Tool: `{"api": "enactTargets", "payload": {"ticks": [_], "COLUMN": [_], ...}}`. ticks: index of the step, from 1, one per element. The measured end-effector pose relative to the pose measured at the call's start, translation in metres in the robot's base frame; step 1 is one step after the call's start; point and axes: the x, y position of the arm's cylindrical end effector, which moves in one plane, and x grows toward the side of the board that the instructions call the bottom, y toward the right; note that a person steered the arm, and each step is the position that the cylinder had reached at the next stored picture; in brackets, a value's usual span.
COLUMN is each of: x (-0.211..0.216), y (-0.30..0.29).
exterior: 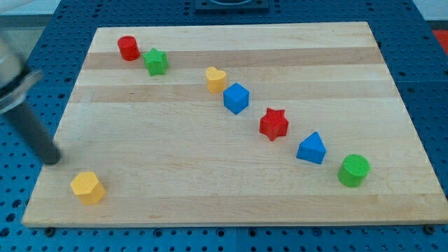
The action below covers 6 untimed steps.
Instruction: Push the yellow hexagon to the right
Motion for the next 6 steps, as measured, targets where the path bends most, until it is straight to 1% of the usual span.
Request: {"api": "enactTargets", "payload": {"ticks": [1,2,3,4,5,6], "x": [0.052,0.043,0.029,0.025,0.03,0.027], "y": [0.026,0.073,0.022,0.071,0.164,0.169]}}
